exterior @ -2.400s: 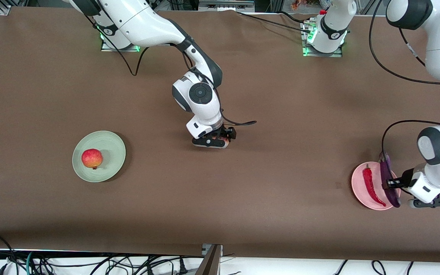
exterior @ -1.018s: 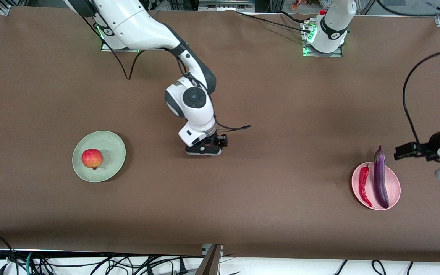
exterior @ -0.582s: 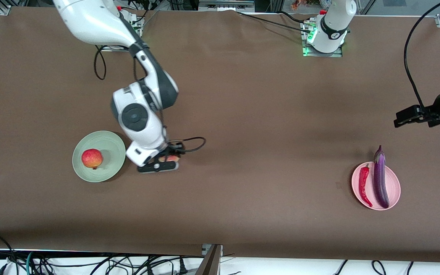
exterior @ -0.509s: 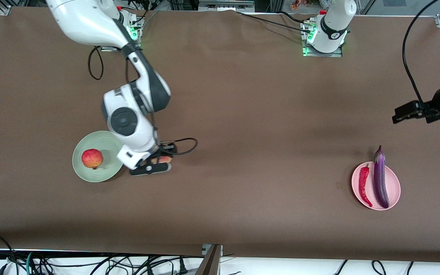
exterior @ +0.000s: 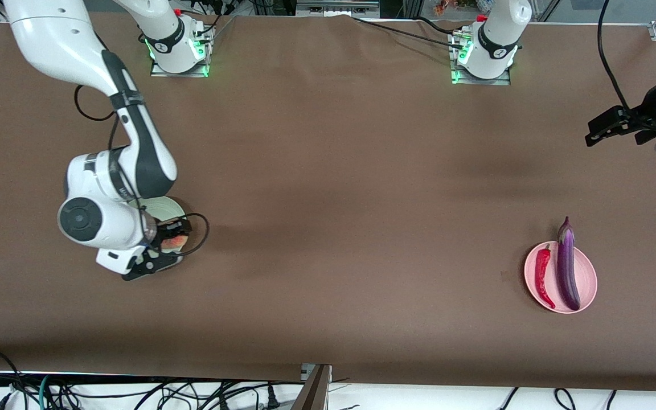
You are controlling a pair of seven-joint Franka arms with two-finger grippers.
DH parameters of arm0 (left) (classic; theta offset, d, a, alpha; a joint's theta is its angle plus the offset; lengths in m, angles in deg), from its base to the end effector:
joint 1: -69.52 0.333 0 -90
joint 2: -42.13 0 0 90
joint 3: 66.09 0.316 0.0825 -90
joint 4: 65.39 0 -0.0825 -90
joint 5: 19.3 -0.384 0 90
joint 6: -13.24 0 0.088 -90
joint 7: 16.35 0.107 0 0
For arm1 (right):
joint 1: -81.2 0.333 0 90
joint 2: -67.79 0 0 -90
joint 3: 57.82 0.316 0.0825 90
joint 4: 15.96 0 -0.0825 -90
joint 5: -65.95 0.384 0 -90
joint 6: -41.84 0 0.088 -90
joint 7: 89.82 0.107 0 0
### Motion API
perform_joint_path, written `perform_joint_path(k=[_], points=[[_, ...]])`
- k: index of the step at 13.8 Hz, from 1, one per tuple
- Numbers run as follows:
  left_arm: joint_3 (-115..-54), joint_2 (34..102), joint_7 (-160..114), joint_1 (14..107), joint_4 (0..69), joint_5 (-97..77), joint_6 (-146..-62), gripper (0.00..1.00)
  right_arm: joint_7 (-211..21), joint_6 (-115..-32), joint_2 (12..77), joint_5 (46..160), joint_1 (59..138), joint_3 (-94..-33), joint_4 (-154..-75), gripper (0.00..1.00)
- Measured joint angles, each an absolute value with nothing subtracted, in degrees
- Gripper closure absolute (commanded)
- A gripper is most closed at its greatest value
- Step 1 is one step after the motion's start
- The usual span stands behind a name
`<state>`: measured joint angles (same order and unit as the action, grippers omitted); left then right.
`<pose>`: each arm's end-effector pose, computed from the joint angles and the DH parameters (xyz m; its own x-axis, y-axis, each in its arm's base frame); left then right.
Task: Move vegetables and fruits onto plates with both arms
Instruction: 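Carry the peach to the green plate while the left gripper withdraws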
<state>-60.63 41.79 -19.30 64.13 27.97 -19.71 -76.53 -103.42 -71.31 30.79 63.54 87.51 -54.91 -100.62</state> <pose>0.5502 0.0016 0.5998 0.9970 0.0527 -0.0563 0.0522 -0.9986 -0.0095 0.6898 0.1035 0.2860 0.9068 0.3962 -0.1442 0.3962 -0.9177 -0.0295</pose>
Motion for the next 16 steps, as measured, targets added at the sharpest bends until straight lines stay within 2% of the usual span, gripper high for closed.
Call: perform_joint_path(k=[7,8,9,10,16], points=[[-60.88,42.54,-19.3,64.12,28.1,-19.76,-77.19,0.0,-105.16,-71.79,27.9,63.55,85.84,-54.79,-102.73,0.43],[-60.88,42.54,-19.3,64.13,28.1,-19.76,-77.2,0.0,-105.16,-72.05,27.46,63.55,85.75,-54.81,-102.74,0.38],[-60.87,42.54,-19.3,64.12,28.1,-19.76,-77.2,0.0,-105.16,-72.35,27.06,63.55,85.54,-54.83,-102.74,0.26],[-60.86,42.54,-19.3,64.12,28.1,-19.76,-77.2,0.0,-105.16,-72.57,26.7,63.55,85.17,-54.83,-102.74,0.02],[-60.73,42.54,-19.3,64.14,28.1,-19.71,-77.26,0.0,-105.16,-72.89,28.43,63.54,84.21,-54.77,-99.79,0.0]])
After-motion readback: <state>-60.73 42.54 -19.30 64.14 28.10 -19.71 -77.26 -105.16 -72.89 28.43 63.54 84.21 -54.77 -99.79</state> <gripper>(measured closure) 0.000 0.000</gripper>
